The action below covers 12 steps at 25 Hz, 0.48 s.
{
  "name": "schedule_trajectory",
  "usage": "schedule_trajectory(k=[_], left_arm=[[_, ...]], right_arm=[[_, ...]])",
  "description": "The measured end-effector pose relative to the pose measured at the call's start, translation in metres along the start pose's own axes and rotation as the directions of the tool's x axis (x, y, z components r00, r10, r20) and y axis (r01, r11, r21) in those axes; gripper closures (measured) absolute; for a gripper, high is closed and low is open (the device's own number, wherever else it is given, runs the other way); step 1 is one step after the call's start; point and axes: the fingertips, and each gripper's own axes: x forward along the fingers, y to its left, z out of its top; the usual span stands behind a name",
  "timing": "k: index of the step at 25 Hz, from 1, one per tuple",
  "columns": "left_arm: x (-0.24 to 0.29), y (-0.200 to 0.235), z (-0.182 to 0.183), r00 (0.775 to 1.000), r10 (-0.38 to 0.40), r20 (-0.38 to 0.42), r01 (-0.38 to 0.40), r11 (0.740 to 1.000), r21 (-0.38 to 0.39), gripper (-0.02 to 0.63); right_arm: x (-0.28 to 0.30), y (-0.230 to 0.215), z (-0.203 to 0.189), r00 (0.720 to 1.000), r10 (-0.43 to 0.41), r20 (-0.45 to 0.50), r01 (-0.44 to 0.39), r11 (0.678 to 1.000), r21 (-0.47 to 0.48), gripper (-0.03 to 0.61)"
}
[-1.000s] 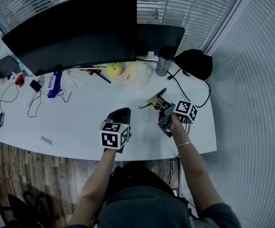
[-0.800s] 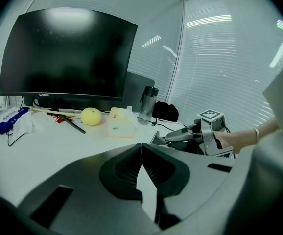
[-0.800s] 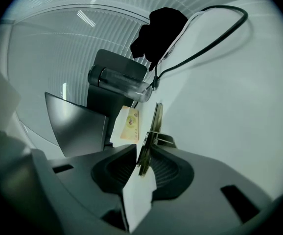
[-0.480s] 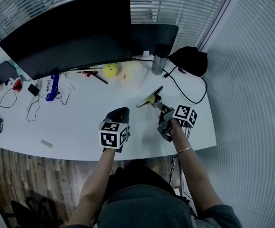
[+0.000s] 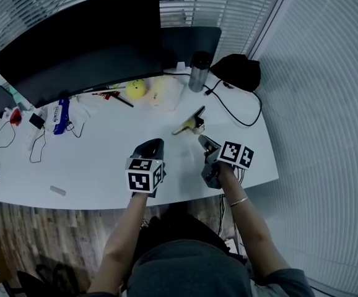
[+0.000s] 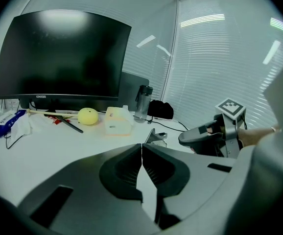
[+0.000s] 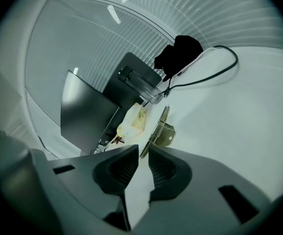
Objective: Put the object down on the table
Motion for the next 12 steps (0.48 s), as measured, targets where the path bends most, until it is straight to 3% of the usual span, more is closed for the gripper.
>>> schedule_trajectory(k=[12], left_arm=[[-0.018, 0.001, -0.007, 1.0, -0.026, 0.008, 0.026, 1.0, 0.003, 0.589]], right_arm=[[-0.029, 0.037, -0.018, 0.996, -0.051, 0.07, 0.066, 0.971, -0.231, 0.558]])
